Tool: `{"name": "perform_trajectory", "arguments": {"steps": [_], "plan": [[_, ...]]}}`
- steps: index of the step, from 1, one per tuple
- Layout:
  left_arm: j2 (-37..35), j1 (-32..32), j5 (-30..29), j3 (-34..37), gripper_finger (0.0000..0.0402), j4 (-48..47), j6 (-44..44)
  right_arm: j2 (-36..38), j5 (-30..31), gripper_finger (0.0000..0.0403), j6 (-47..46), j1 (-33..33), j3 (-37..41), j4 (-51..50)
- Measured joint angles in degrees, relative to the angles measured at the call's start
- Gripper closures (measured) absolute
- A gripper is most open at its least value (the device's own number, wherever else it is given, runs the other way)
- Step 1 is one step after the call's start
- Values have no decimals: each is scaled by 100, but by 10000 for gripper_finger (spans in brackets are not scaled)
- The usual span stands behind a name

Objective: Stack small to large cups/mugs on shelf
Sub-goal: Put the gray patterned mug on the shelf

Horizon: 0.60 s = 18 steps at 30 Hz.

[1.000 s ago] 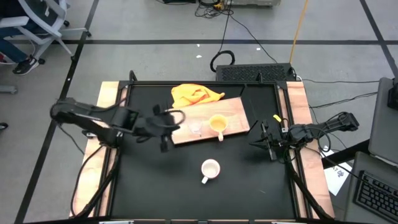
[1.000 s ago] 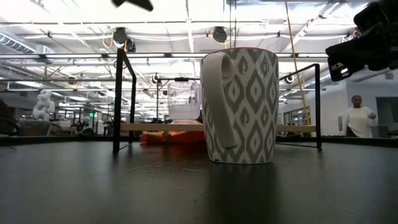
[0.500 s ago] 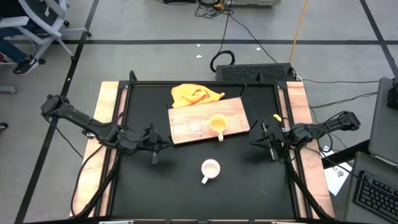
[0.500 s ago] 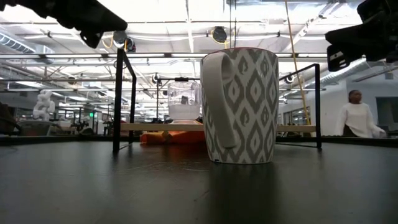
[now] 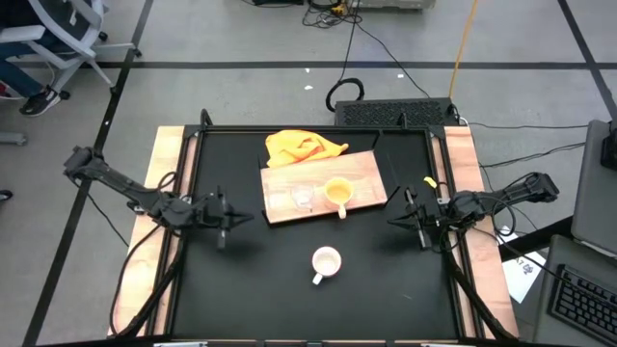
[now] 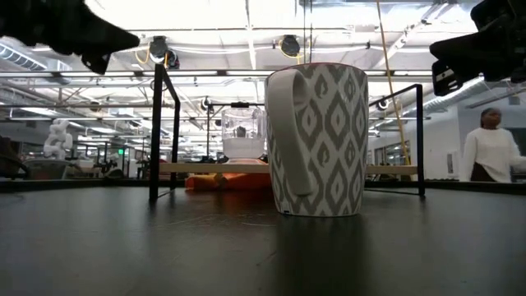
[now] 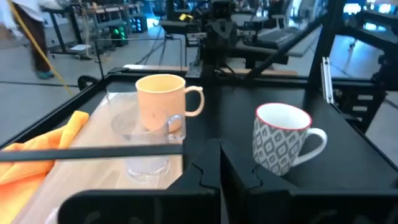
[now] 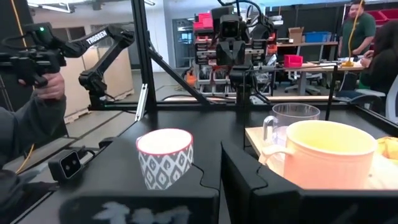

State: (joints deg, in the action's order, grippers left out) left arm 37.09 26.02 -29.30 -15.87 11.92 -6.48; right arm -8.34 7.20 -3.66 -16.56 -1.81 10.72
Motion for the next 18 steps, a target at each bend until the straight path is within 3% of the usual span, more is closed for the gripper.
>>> {"name": "perform_trajectory", "arguments": {"steps": [7,18], "plan": [[-429,0,-79,540,401,596,-134,0,-1,403,24,0,0,-12],[-418,-4,-342,737,401,1123,-11,0,-2,403,-5,0,-1,2]]}}
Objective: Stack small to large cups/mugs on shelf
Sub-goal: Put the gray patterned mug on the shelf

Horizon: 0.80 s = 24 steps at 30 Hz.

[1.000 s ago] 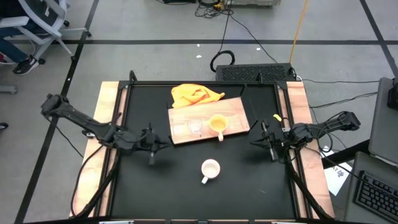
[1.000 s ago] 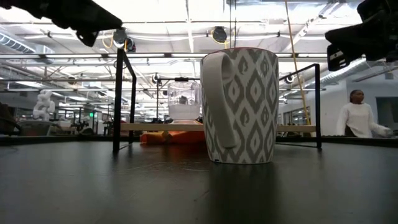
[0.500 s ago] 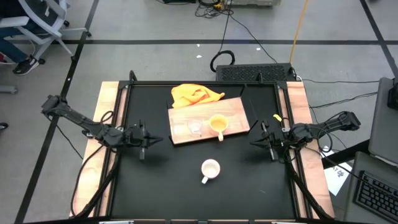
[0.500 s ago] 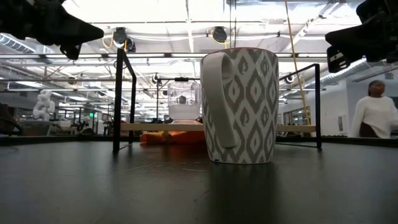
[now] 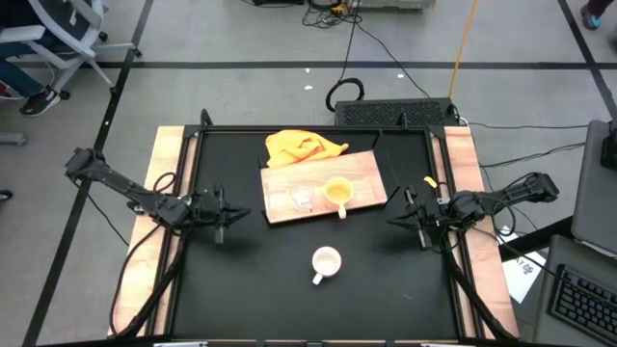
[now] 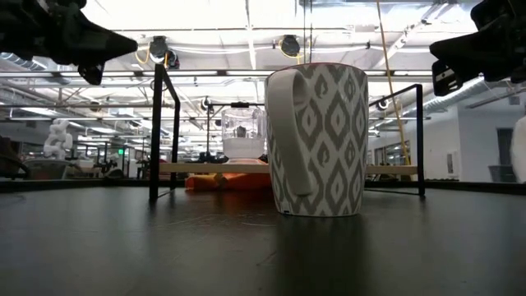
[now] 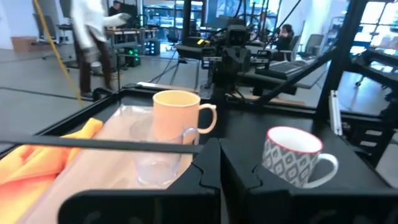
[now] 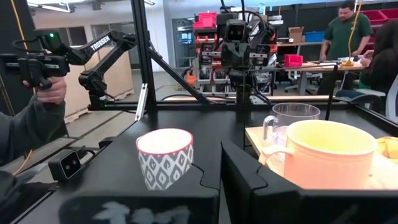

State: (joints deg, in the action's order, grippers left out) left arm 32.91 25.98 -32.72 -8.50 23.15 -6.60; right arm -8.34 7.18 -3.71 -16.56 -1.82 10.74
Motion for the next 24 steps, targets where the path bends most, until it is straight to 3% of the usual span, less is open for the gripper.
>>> {"name": "perform_trajectory", "arguments": {"steps": [14,24], "plan": [[2,-1,-419,787,401,1063,-421,-2,0,403,2,0,2,105],[0,-2,-642,793,400,1145,-220,-4,0,403,-2,2,1,85]]}}
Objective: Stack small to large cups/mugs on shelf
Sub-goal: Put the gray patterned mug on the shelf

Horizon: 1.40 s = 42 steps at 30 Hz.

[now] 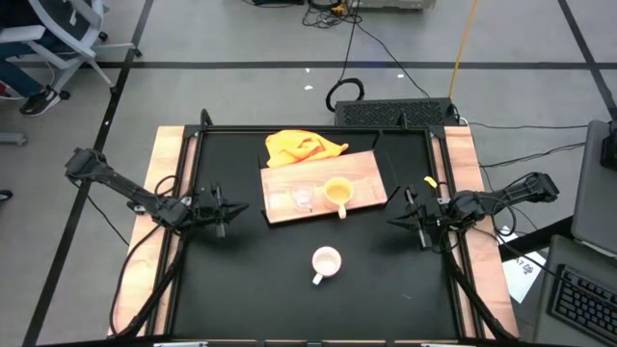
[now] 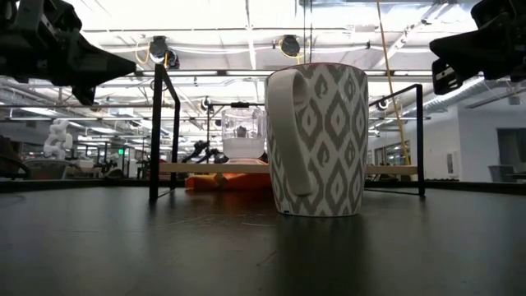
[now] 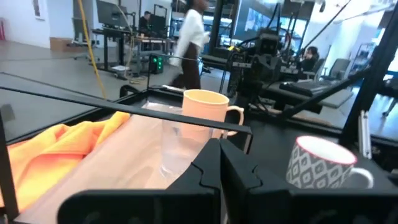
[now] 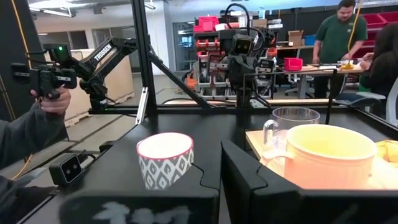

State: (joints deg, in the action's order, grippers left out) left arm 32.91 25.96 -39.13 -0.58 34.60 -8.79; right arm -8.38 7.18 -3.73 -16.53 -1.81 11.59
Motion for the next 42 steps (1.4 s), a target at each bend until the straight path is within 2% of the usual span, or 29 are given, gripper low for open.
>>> {"name": "perform_trajectory", "arguments": {"steps": [12,31,42], "plan": [[2,0,7,0,397,-49,-195,-2,0,403,287,-2,0,-155],[2,0,17,-2,396,-51,-193,-2,0,403,249,-2,1,55],[2,0,26,-4,396,-53,-193,-2,0,403,-203,0,1,61]]}}
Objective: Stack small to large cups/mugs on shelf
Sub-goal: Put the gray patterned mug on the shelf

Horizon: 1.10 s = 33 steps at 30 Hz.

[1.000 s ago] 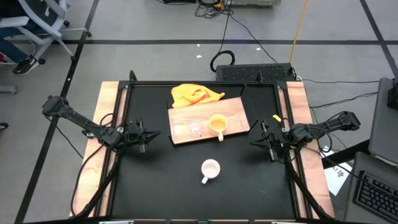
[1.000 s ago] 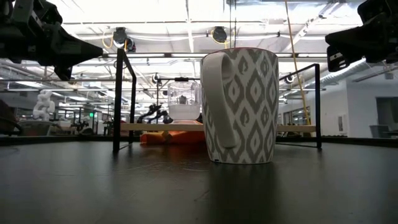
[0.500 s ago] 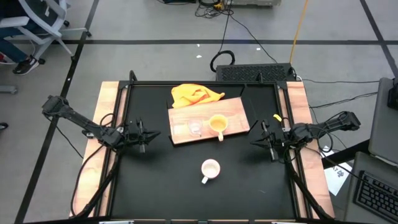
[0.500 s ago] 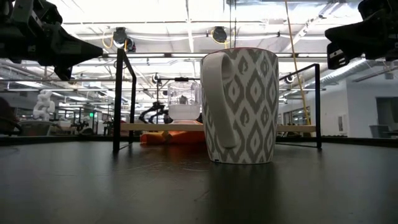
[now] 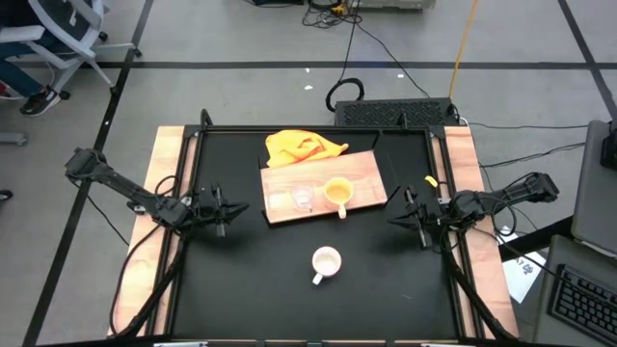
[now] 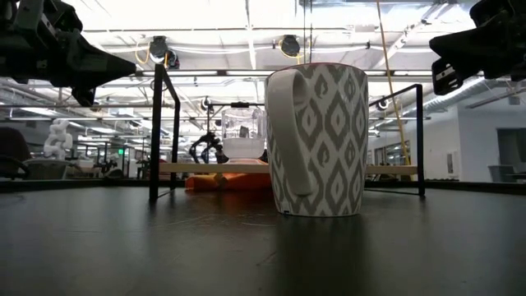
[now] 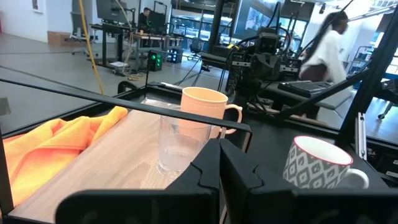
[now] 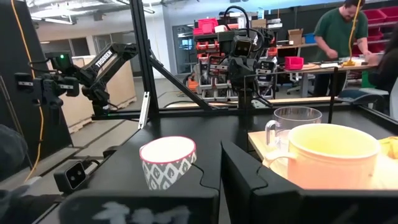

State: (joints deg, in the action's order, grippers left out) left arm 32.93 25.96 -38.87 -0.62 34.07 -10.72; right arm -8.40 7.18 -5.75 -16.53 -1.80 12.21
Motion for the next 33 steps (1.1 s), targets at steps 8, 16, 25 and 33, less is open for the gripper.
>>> {"name": "perform_trajectory", "arguments": {"steps": [8,16,25,33], "plan": [[0,0,0,0,396,-1,0,0,0,403,167,-1,-1,-50],[0,0,0,0,396,-1,0,1,0,403,226,-2,0,-83],[1,-2,0,0,396,-1,0,-5,-4,403,534,-2,11,-493],[0,-2,-2,0,396,-1,0,-31,-31,403,703,0,101,53]]}}
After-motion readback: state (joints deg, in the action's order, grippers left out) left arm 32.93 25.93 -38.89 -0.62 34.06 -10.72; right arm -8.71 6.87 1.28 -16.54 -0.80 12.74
